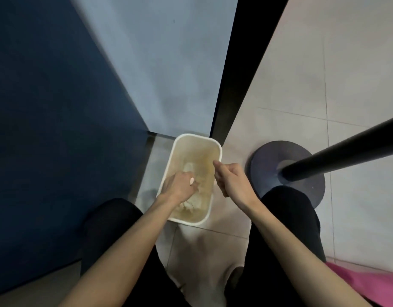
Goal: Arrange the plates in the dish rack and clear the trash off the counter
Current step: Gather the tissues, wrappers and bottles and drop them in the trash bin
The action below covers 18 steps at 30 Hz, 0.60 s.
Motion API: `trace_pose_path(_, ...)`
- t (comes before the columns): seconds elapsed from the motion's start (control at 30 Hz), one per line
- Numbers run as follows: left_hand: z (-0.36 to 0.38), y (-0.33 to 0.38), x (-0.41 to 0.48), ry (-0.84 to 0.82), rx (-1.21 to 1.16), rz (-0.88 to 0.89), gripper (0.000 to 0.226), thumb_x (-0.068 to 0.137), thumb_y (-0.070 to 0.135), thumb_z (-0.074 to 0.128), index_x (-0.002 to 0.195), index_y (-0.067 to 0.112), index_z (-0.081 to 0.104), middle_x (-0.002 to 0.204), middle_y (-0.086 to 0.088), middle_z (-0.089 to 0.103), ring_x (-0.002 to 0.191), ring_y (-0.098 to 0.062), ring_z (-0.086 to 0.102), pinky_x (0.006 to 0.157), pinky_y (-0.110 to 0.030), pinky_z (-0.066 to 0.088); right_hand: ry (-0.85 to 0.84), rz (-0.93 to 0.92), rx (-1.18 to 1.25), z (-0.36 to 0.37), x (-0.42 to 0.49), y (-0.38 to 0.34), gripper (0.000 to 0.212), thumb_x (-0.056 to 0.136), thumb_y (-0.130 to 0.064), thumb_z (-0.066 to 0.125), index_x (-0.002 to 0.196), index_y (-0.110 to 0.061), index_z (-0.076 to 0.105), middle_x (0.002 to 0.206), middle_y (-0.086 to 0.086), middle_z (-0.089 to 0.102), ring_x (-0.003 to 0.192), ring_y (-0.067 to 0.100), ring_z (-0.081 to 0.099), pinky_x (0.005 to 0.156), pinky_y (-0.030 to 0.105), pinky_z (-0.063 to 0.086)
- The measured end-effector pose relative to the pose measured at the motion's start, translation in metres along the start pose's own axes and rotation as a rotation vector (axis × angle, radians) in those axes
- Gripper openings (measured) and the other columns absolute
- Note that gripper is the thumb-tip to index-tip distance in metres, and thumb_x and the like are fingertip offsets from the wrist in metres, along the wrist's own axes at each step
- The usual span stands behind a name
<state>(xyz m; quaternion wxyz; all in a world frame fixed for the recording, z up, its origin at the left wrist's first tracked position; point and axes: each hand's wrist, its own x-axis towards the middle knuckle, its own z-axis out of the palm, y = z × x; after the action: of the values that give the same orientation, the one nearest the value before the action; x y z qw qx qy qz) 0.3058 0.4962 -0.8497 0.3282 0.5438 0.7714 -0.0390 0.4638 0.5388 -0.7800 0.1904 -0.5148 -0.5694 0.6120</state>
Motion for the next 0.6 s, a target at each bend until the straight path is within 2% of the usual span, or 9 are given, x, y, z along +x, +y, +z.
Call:
trace_pose_path(0.1, 0.003, -0.001, 0.004, -0.133, 0.050, 0.021, 0.044, 0.097, 0.035, 0.052, 0.139, 0.022, 0.050, 0.132, -0.007, 0.059, 0.117, -0.031, 0.057, 0.090, -0.035, 0.047, -0.007, 0.045, 0.040, -0.007, -0.017, -0.001, 0.059, 0.103, -0.031, 0.045, 0.047, -0.022, 0.029, 0.048, 0.002, 0.027, 0.047, 0.017, 0.022, 0.049, 0.033, 0.021)
trace_pose_path(0.27, 0.015, 0.001, 0.029, -0.299, 0.178, 0.023, 0.059, 0.096, 0.040, 0.051, 0.147, 0.014, 0.039, 0.144, -0.012, 0.044, 0.128, -0.033, 0.046, 0.103, -0.040, 0.041, -0.014, 0.092, 0.102, -0.019, -0.029, 0.015, 0.058, 0.104, -0.028, 0.044, 0.049, -0.017, 0.029, 0.048, -0.001, 0.025, 0.044, 0.014, 0.018, 0.045, 0.023, 0.020)
trace_pose_path(0.33, 0.012, 0.007, 0.029, -0.303, 0.150, 0.060, 0.060, 0.095, 0.036, 0.053, 0.149, 0.015, 0.038, 0.146, -0.011, 0.041, 0.130, -0.032, 0.045, 0.105, -0.042, 0.041, -0.013, 0.101, 0.115, -0.022, -0.031, 0.020, 0.057, 0.105, -0.026, 0.044, 0.050, -0.014, 0.031, 0.047, -0.003, 0.026, 0.042, 0.012, 0.020, 0.044, 0.023, 0.020)
trace_pose_path(0.4, -0.004, 0.012, 0.014, -0.229, -0.002, 0.157, 0.048, 0.096, 0.031, 0.055, 0.142, 0.017, 0.049, 0.139, -0.006, 0.052, 0.119, -0.026, 0.056, 0.100, -0.039, 0.047, -0.022, 0.118, 0.127, -0.023, -0.034, 0.021, 0.056, 0.105, -0.025, 0.044, 0.051, -0.013, 0.034, 0.046, -0.006, 0.028, 0.041, 0.011, 0.021, 0.045, 0.023, 0.020)
trace_pose_path(0.47, -0.022, 0.006, -0.010, -0.077, -0.213, 0.241, 0.032, 0.097, 0.030, 0.056, 0.127, 0.022, 0.062, 0.121, 0.003, 0.066, 0.100, -0.014, 0.065, 0.090, -0.037, 0.054, -0.039, 0.130, 0.130, -0.023, -0.036, 0.019, 0.055, 0.104, -0.023, 0.044, 0.052, -0.011, 0.036, 0.045, -0.007, 0.029, 0.041, 0.010, 0.021, 0.045, 0.023, 0.019)
trace_pose_path(0.53, -0.040, -0.007, -0.035, 0.186, -0.330, 0.290, 0.022, 0.096, 0.026, 0.058, 0.116, 0.025, 0.068, 0.109, 0.011, 0.069, 0.092, -0.007, 0.064, 0.083, -0.032, 0.054, -0.055, 0.119, 0.102, -0.021, -0.036, 0.018, 0.053, 0.104, -0.023, 0.045, 0.054, -0.010, 0.037, 0.045, -0.007, 0.029, 0.041, 0.010, 0.021, 0.046, 0.024, 0.019)
trace_pose_path(0.6, -0.052, -0.026, -0.049, 0.446, -0.335, 0.258, 0.027, 0.094, 0.020, 0.060, 0.120, 0.023, 0.066, 0.115, 0.008, 0.066, 0.099, -0.010, 0.061, 0.083, -0.031, 0.050, -0.072, 0.063, 0.025, -0.019, -0.034, 0.018, 0.051, 0.103, -0.021, 0.048, 0.054, -0.010, 0.037, 0.048, -0.004, 0.030, 0.044, 0.012, 0.024, 0.048, 0.026, 0.021)
